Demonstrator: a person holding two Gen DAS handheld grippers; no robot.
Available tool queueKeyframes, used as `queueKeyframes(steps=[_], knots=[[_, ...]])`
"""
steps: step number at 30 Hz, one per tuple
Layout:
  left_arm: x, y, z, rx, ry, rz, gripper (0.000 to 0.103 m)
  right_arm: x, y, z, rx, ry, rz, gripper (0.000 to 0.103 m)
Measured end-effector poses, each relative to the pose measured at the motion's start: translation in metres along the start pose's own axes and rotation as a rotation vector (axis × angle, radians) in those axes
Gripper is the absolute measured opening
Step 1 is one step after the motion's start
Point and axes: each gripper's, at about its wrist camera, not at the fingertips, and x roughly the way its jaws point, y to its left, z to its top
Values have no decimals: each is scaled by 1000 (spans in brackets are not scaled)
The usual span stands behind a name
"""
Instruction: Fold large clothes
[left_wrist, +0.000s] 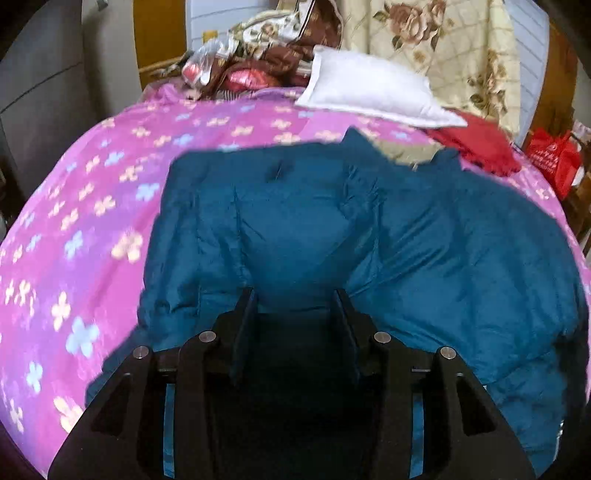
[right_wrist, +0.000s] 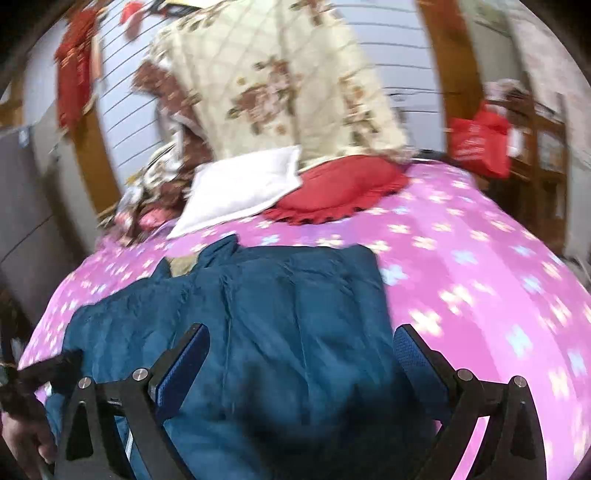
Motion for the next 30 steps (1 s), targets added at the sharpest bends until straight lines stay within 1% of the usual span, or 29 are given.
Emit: queueKeyframes(steps=[1,2,3,4,6,7,9,10,11,12,13,14,15,16,17,18,19,22,23,24,25,26,27,28,29,30], knots=[[1,0,0,2,9,3,42,21,-1,-2,-14,83,56,100],[1,1,0,1,21,7,42,51,-3,-12,-21,222,87,100],[2,2,-2,0,29,8,42,69,-4,-21,-44,305,80,101],[3,3,-1,-3,36,10,42,73,0,-27,-104,311,52,102],[4,5,-1,-8,47,17,42,71,5,-20,-109,325,29,100],[4,3,-1,-16,52,16,42,64,6,-12,-96,301,31,96],[1,2,-4,-29,56,17,42,47,7,14,-50,156,38,96],[0,1,-6,-29,56,24,42,46,7,25,-21,114,27,96],[-1,0,-7,-24,55,35,42,49,8,35,-2,90,20,96],[-2,-1,-9,-20,55,42,42,58,11,46,0,77,-4,96],[-2,-3,-10,-16,54,52,42,64,15,49,-4,73,-29,96],[-3,-4,-12,-15,53,62,42,81,20,54,-10,89,-53,96],[-3,-5,-13,-11,54,70,42,99,22,57,-9,126,-59,97],[-3,-6,-13,-8,54,73,42,123,23,53,-6,211,-68,102],[-3,-5,-14,-13,55,70,42,147,24,42,-19,301,-88,103],[-2,-4,-13,-19,59,71,42,152,27,37,-46,283,-96,103],[-3,-3,-14,-28,64,71,42,153,26,39,-55,270,-104,103],[-3,-1,-15,-41,75,74,42,152,32,44,-73,325,-150,103],[-4,-1,-16,-45,76,74,42,147,37,49,-76,319,-174,102],[-5,-1,-17,-51,75,73,42,136,46,55,-85,273,-200,101],[-5,0,-18,-56,75,73,42,121,53,61,-88,219,-189,101],[-6,1,-20,-63,73,73,42,111,61,64,-86,177,-160,101],[-7,1,-20,-71,72,72,42,103,75,66,-76,143,-113,101],[-8,3,-22,-85,68,68,42,100,86,65,-67,136,-71,101],[-9,3,-23,-92,65,67,42,101,103,59,-65,146,-22,101],[-9,3,-23,-94,63,67,42,109,121,51,-78,168,9,101]])
